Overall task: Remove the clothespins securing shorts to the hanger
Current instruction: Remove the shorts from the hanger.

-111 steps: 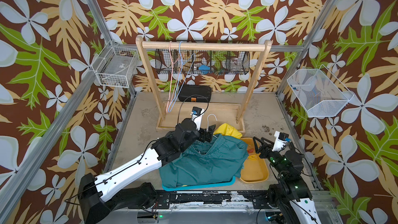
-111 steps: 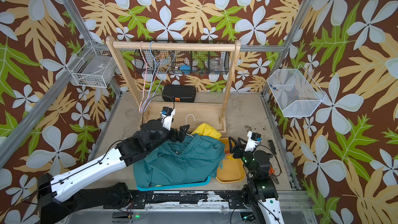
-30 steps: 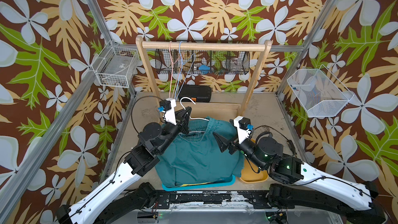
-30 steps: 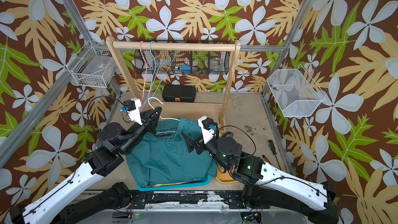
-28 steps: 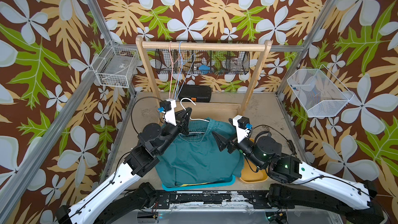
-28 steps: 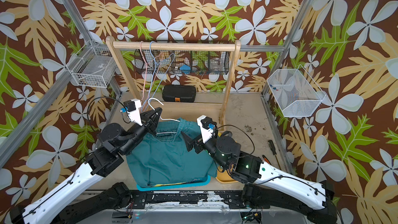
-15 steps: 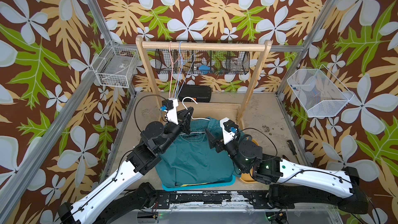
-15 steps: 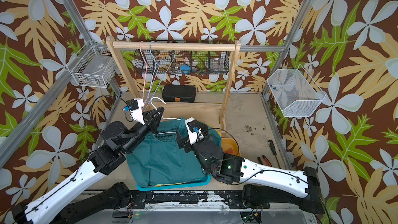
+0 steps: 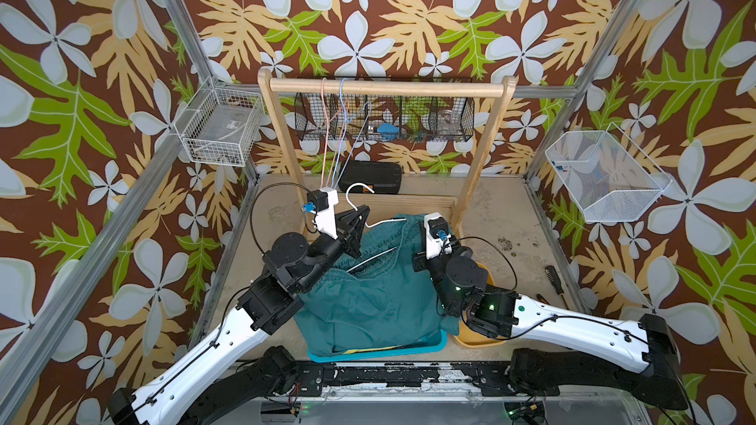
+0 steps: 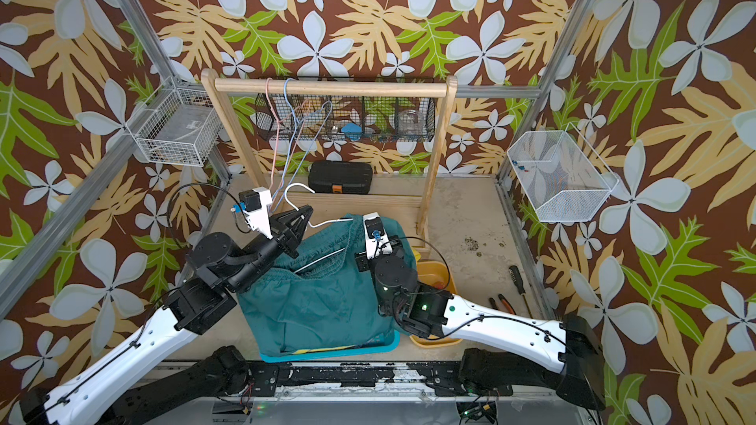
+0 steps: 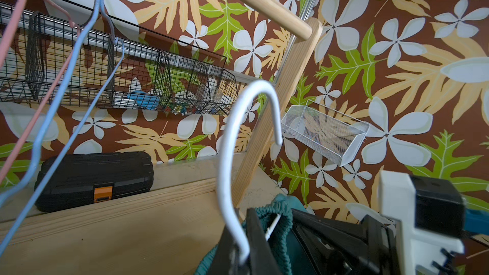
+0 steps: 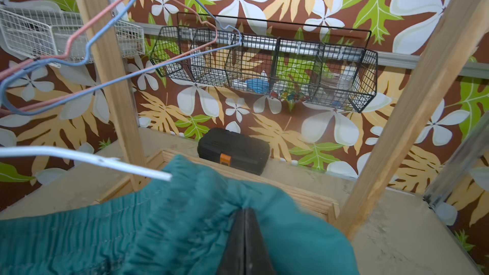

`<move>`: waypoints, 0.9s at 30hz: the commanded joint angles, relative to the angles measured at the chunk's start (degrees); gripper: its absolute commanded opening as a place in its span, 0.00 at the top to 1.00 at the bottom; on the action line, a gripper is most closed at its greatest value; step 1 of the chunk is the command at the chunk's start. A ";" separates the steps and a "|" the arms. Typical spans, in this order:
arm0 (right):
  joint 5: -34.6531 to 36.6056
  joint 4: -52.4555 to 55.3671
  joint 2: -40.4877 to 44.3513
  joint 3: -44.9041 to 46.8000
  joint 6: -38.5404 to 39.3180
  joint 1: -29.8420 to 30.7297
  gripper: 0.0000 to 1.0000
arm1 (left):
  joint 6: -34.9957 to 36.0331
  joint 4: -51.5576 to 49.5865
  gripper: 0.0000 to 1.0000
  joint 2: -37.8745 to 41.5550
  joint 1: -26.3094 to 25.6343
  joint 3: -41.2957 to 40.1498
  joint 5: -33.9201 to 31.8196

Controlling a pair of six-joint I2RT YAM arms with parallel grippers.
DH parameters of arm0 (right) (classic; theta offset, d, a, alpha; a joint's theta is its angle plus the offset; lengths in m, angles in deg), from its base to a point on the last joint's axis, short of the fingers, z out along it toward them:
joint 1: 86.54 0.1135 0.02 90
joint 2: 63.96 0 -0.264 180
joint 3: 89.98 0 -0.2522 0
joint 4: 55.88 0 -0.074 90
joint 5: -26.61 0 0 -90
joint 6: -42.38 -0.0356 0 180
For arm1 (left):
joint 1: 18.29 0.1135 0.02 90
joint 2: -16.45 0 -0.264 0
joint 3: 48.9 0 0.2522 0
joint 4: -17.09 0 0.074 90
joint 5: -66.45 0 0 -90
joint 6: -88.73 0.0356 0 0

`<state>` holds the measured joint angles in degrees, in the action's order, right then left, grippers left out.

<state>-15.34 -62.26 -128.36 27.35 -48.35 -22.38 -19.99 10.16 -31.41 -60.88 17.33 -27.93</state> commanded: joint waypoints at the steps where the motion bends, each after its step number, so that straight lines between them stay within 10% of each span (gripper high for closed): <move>1: -7.53 1.23 3.92 1.98 -4.53 -2.99 1.00 | 1.87 4.54 1.00 0.99 -0.03 -0.75 2.18; 11: -23.70 3.67 15.72 8.71 -6.57 -7.75 1.00 | 4.59 4.68 1.00 2.77 0.01 -1.38 3.60; 16: -30.17 5.43 18.55 6.20 -9.20 -6.96 0.74 | 4.23 4.68 1.00 1.92 -0.03 -1.67 4.64; 27: -8.04 1.27 7.56 0.91 -3.25 9.88 0.46 | 4.40 4.51 1.00 0.74 -0.04 -1.05 4.12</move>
<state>-30.49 -58.11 -119.03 27.53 -51.83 -13.28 -15.99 12.08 -30.71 -60.88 15.76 -24.15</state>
